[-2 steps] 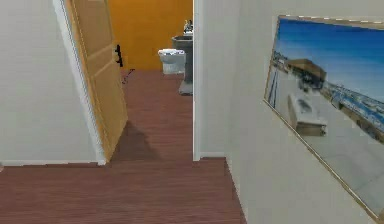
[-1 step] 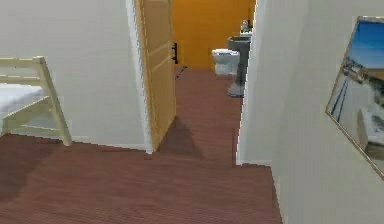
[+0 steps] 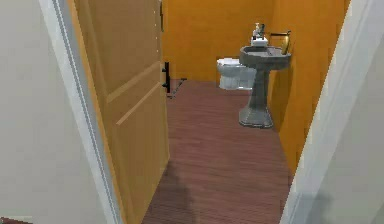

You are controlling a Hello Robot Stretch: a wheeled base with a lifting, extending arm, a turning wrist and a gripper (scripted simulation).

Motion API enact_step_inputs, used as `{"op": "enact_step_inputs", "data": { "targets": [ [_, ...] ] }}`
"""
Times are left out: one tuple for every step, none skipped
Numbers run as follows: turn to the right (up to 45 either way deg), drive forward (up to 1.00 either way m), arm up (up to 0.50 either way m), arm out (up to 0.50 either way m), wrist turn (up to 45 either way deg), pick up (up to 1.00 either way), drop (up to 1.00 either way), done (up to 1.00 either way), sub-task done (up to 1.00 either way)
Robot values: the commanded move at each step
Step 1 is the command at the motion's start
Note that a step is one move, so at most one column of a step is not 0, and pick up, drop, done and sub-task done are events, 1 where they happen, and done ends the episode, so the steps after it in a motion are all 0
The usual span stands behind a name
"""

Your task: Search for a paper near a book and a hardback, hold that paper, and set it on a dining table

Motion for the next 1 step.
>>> {"op": "enact_step_inputs", "data": {
  "targets": [
    [0.0,0.55,0.00,0.00,0.0,0.00,0.00,0.00,0.00]
  ]
}}
